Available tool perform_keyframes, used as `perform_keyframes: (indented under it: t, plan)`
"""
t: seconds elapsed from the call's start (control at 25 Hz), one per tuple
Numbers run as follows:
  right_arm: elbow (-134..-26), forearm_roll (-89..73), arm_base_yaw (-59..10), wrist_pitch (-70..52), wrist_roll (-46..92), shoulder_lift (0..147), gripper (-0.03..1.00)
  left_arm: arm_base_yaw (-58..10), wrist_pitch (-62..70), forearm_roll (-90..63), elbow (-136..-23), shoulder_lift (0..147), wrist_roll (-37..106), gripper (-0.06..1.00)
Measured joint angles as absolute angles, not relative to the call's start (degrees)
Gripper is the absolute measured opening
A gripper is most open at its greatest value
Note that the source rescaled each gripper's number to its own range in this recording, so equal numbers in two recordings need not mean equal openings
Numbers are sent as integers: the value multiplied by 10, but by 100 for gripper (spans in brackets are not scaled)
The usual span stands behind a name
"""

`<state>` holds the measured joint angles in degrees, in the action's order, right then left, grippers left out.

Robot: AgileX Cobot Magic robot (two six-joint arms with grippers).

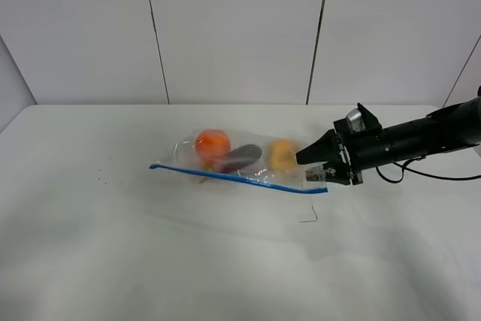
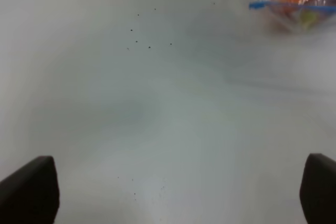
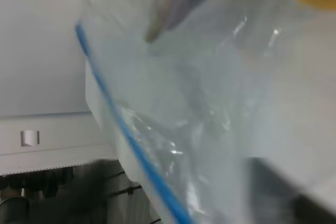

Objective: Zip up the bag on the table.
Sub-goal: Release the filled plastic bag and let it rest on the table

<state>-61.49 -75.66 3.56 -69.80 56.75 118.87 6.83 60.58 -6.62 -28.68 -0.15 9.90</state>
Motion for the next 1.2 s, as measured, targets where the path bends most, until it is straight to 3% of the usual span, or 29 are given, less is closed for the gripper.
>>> perform_keyframes:
  t: [0.08,0.2,1.2]
  plan:
    - [-615,-757,36,-687,569,1189,91,68,606,-66,-287,-1,99,100]
    - [-615,-755,36,-671,570,1189,98,68,606,-67,-287,-1,99,100]
    - [-615,-741,36,-664,544,1189,100,68,606,-67,-287,-1,99,100]
